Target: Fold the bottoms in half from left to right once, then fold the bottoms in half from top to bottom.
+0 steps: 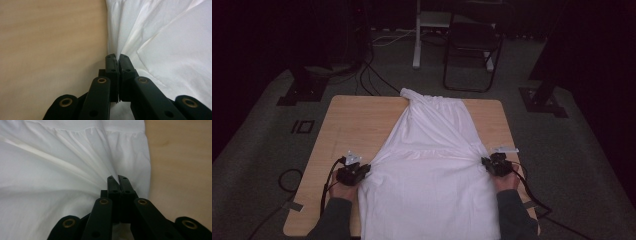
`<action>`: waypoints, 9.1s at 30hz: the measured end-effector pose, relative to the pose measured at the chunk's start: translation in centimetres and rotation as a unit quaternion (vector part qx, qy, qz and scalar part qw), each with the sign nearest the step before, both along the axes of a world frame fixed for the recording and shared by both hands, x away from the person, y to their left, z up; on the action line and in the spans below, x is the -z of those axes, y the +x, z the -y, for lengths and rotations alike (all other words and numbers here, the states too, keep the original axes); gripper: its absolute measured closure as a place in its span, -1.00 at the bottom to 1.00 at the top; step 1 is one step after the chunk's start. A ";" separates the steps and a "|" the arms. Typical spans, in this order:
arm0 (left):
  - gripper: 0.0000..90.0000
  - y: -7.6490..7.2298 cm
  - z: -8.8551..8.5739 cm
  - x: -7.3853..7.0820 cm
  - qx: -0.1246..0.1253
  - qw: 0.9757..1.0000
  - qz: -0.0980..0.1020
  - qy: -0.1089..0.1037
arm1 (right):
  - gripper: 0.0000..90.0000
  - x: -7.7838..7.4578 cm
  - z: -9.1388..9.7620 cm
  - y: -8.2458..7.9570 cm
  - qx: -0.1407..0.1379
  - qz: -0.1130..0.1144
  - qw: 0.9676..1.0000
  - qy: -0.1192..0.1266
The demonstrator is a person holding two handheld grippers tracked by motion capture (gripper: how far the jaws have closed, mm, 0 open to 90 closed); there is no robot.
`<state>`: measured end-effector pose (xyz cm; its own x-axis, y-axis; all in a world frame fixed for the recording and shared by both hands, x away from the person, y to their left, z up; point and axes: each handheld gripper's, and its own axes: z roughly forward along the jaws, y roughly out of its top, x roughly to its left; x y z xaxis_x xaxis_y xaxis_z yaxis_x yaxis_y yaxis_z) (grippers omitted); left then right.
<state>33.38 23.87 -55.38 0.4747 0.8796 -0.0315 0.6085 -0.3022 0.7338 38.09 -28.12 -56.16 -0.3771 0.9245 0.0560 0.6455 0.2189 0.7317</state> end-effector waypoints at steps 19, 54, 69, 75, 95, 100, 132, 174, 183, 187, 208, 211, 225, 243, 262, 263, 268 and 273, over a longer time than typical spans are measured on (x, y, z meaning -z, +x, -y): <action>0.16 -3.8 -0.6 -2.4 0.018 0.999 0.027 -0.028 | 0.17 -4.0 -0.6 -5.4 -0.061 0.042 0.995 0.061; -0.05 6.4 8.2 -3.3 0.036 0.999 0.011 0.004 | 0.95 -0.7 -2.8 5.0 -0.017 0.009 0.999 -0.034; 0.89 5.2 8.8 -0.3 0.035 0.999 -0.005 0.038 | 0.96 -0.1 -2.4 3.1 -0.021 0.007 1.000 0.001; 0.87 -0.4 6.6 0.5 0.033 0.999 0.015 0.015 | 0.96 0.1 -2.9 -1.6 -0.053 0.004 0.999 0.001; 0.82 -4.1 6.1 1.0 0.040 0.998 0.041 0.028 | 0.20 -4.8 -5.6 -1.6 -0.142 0.024 0.988 0.058; 0.82 -4.1 6.2 1.0 0.039 0.998 0.043 0.029 | 0.17 -4.3 -9.0 2.6 -0.163 0.014 0.985 0.055; 0.13 1.9 7.9 -5.3 0.051 0.996 0.065 -0.012 | 0.92 -0.7 -5.3 7.8 -0.042 -0.007 0.999 -0.020; 0.18 -5.5 10.4 1.1 0.066 0.997 0.032 0.022 | 0.02 -5.0 -11.9 -2.1 -0.203 0.043 0.978 -0.035; 0.18 -5.5 10.5 1.1 0.066 0.997 0.033 0.023 | -0.12 -3.6 -17.9 1.1 -0.244 0.058 0.961 -0.113; 0.18 -5.5 10.5 1.1 0.067 0.997 0.034 0.025 | 0.59 -4.5 -17.8 3.3 -0.254 0.049 0.964 -0.058; 0.14 -5.6 10.5 1.1 0.065 0.997 0.031 0.020 | 0.89 -4.6 -5.3 5.5 -0.038 0.044 0.998 -0.002; 0.09 -5.2 10.3 0.8 0.069 0.997 0.016 0.012 | 0.42 -4.0 -5.2 5.2 -0.032 0.046 0.998 0.003; 0.03 3.6 14.8 -4.0 0.099 0.992 0.080 0.012 | 0.24 -1.2 -8.8 4.7 -0.080 0.021 0.996 -0.019; 0.03 1.7 14.3 0.9 0.068 0.996 0.040 0.029 | 0.22 0.3 -9.9 -0.6 -0.063 0.038 0.997 -0.023; 0.03 -2.0 13.6 1.1 0.067 0.996 0.047 0.037 | 0.10 -0.9 -9.6 -3.5 -0.090 0.023 0.995 0.024; 0.02 -2.0 13.6 1.1 0.067 0.996 0.048 0.037 | 0.05 -1.4 -9.3 -3.3 -0.091 0.034 0.995 0.033; 0.03 -2.0 13.6 1.1 0.067 0.996 0.047 0.038 | -0.45 -2.7 -9.1 -0.8 -0.089 0.034 0.995 0.039; 0.03 -2.0 13.6 1.1 0.067 0.996 0.047 0.038 | -0.77 -2.1 -10.6 1.5 -0.106 0.012 0.994 0.001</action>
<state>31.37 10.24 -56.44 0.5861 0.8060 0.0822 0.4887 -0.4327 0.7576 39.57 -17.56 -54.03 -0.5647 0.8240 0.0469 0.5674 0.3463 0.7471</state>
